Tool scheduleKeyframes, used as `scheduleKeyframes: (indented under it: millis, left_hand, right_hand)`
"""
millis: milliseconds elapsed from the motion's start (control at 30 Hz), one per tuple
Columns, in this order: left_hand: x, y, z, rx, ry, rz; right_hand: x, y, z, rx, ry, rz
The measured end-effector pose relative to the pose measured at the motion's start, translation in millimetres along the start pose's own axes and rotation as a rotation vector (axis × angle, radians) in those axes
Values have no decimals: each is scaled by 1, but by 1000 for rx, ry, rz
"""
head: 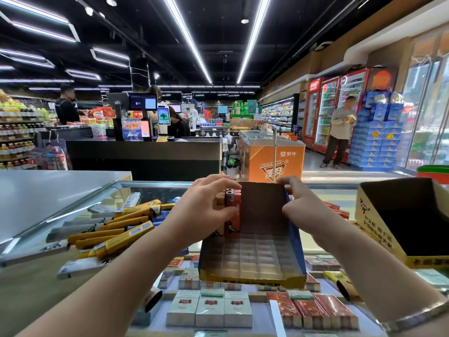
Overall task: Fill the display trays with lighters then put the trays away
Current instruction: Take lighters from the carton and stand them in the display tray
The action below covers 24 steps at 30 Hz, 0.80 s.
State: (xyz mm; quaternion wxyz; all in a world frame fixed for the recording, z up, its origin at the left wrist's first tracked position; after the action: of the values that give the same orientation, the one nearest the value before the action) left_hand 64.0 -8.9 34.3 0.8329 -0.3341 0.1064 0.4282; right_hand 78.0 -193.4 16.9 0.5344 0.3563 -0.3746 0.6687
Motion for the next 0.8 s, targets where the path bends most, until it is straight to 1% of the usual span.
scheduleKeyframes:
  millis: [67, 133, 200, 300, 367, 433, 567, 667, 800]
  left_hand:
    - [8, 0, -5, 96, 123, 84]
    - [11, -1, -9, 129, 185, 128]
    - [13, -2, -11, 107, 141, 131]
    - [13, -2, -11, 73, 46, 116]
    - [11, -3, -12, 65, 10, 93]
    - [9, -3, -13, 61, -10, 78]
    - [6, -1, -14, 47, -46, 84]
    - [5, 0, -14, 33, -63, 84]
    - [2, 1, -15, 27, -79, 82]
  right_hand:
    - [2, 2, 0, 4, 1, 3]
    - [4, 4, 2, -2, -3, 18]
    - [10, 7, 14, -78, 62, 59]
    - [23, 18, 41, -287, 265, 143]
    - [27, 23, 53, -343, 355, 139]
    - [27, 24, 54, -269, 444, 51]
    - [19, 29, 45, 30, 618, -211]
    - [14, 45, 47, 216, 744, -345]
    - [1, 76, 54, 363, 843, -490]
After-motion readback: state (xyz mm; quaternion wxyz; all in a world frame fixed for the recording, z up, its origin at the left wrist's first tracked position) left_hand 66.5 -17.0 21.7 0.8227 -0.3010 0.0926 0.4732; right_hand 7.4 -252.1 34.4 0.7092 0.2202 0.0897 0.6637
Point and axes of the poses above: each hand's wrist, its own y-axis away from the middle knuckle, its own z-axis out of the back of the hand, x = y × z, the point moved 6 cm from there along -y, towards the middle knuckle, and after that the axes turned 8 degrees about x, right-handed, at the moved point
